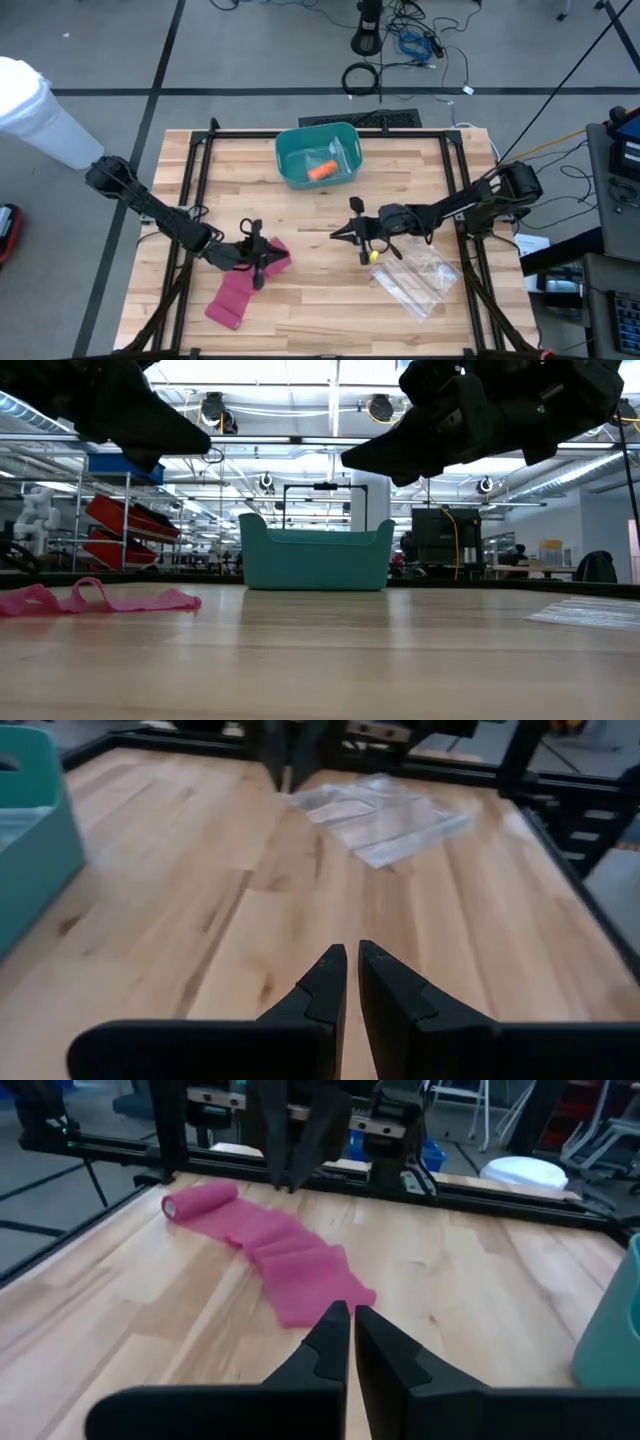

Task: Roll bandage
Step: Roll the pink bandage

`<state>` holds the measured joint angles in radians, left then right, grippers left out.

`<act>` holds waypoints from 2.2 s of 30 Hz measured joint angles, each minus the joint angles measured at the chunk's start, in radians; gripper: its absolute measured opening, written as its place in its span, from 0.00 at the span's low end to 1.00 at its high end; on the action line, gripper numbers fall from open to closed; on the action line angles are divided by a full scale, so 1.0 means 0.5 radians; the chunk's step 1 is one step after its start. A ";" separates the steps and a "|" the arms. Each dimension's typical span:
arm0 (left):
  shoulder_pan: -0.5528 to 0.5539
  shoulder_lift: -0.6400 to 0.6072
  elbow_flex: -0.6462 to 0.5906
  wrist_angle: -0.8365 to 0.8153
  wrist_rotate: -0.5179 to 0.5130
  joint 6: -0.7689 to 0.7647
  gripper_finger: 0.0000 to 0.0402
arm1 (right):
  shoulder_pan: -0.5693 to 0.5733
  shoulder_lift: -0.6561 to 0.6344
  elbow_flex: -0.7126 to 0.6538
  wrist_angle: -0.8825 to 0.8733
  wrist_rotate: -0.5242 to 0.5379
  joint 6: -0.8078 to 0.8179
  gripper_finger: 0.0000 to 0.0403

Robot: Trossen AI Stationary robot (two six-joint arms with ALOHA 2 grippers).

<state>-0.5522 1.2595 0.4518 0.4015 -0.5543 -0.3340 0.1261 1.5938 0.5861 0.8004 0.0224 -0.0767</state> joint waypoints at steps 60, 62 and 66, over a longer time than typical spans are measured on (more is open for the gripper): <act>-0.592 -0.003 0.002 -0.514 1.981 -2.768 0.21 | 0.137 1.337 1.841 -0.984 0.005 -0.322 0.23; -0.612 -0.003 0.002 -0.522 1.951 -2.740 0.21 | 0.123 1.412 1.942 -1.073 0.008 -0.341 0.30; -0.621 -0.003 0.002 -0.550 1.928 -2.621 0.21 | 0.102 1.539 2.112 -1.257 -0.061 -0.352 0.45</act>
<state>-0.8627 1.2579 0.4526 0.1265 0.4099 -1.6447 0.1770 2.3635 1.6421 0.1720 -0.0080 -0.2525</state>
